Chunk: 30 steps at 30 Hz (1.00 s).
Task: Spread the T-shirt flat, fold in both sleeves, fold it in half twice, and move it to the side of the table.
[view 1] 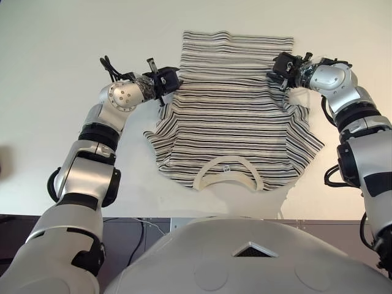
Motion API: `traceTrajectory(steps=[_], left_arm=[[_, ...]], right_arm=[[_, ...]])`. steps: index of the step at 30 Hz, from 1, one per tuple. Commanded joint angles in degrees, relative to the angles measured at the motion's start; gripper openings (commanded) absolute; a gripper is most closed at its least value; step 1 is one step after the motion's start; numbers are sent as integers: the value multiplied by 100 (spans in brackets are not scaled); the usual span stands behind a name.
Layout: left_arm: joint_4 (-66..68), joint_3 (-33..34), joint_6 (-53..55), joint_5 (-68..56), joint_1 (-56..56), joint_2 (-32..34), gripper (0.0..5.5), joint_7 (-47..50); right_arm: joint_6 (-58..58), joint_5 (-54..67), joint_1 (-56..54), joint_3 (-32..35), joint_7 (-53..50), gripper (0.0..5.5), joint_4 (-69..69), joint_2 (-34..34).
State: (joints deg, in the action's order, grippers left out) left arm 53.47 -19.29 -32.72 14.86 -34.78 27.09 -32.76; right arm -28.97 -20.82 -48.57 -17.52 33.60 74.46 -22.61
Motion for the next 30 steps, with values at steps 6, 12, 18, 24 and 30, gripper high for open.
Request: traceTrajectory(steps=[6,12,18,24,30], left_arm=[[-2535,290,179,-331,1561,607,149,-483],[-5336,843,924,-765,4166,1278,149,-524],[-5815,964,1249,-326,5423,1373,149,-239],[-5338,675,1188,242,5849,1539,149,-187],[-5767,565,1415,43,6231,1914,149,-509]], right_arm=[[-703,769,251,602,895,191,-630,-246],[577,2807,2802,1081,3254,191,-4695,-1614],[1111,3048,4321,1316,3584,191,-5729,-2344],[268,2349,4574,1111,3482,191,-5281,-2582],[-499,1795,4402,915,3291,191,-4440,-2744]])
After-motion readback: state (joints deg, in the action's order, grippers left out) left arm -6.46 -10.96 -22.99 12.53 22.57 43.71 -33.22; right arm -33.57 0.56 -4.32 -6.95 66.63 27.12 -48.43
